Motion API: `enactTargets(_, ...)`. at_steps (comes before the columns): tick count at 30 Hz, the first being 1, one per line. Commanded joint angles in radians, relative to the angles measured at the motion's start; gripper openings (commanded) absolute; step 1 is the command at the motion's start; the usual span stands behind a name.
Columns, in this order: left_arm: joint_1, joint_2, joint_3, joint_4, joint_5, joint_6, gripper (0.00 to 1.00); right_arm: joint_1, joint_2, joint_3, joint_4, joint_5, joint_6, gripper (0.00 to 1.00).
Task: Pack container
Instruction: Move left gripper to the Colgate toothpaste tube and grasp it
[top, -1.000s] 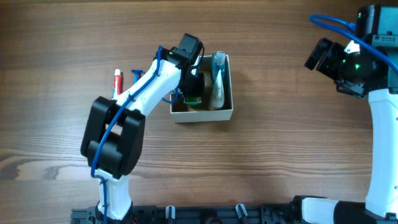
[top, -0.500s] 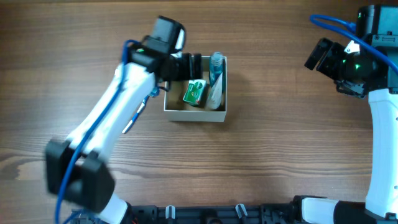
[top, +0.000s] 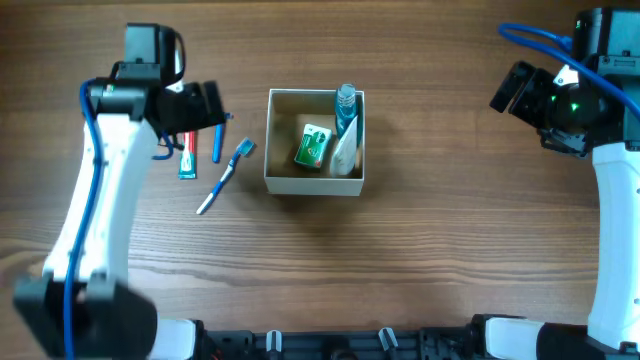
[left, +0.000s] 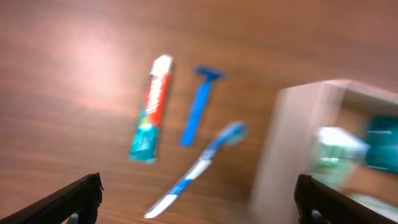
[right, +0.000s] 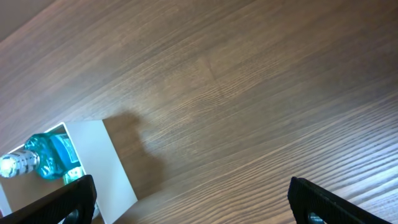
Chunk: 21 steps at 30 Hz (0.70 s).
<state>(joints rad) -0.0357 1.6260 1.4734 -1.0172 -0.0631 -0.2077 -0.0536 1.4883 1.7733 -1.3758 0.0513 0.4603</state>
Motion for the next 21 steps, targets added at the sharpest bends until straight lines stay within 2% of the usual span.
enactTargets(1,0.084,0.177,-0.048,0.015,0.055,0.159,0.92,-0.002,0.011,0.008,0.003,-0.008,0.013,1.0)
enactTargets(4,0.119,0.288,-0.048,0.053,0.1,0.211,0.85,-0.002,0.011,0.008,0.003,-0.008,0.014,1.0)
enactTargets(9,0.126,0.412,-0.048,0.109,0.08,0.23,0.8,-0.002,0.011,0.008,0.003,-0.008,0.013,1.0)
enactTargets(13,0.13,0.43,-0.048,0.148,0.069,0.231,0.78,-0.002,0.011,0.008,0.003,-0.008,0.013,1.0)
enactTargets(17,0.13,0.434,-0.048,0.197,0.07,0.231,0.66,-0.002,0.011,0.008,0.003,-0.008,0.014,1.0)
enactTargets(21,0.13,0.452,-0.048,0.23,0.069,0.232,0.65,-0.002,0.011,0.008,0.003,-0.008,0.013,1.0)
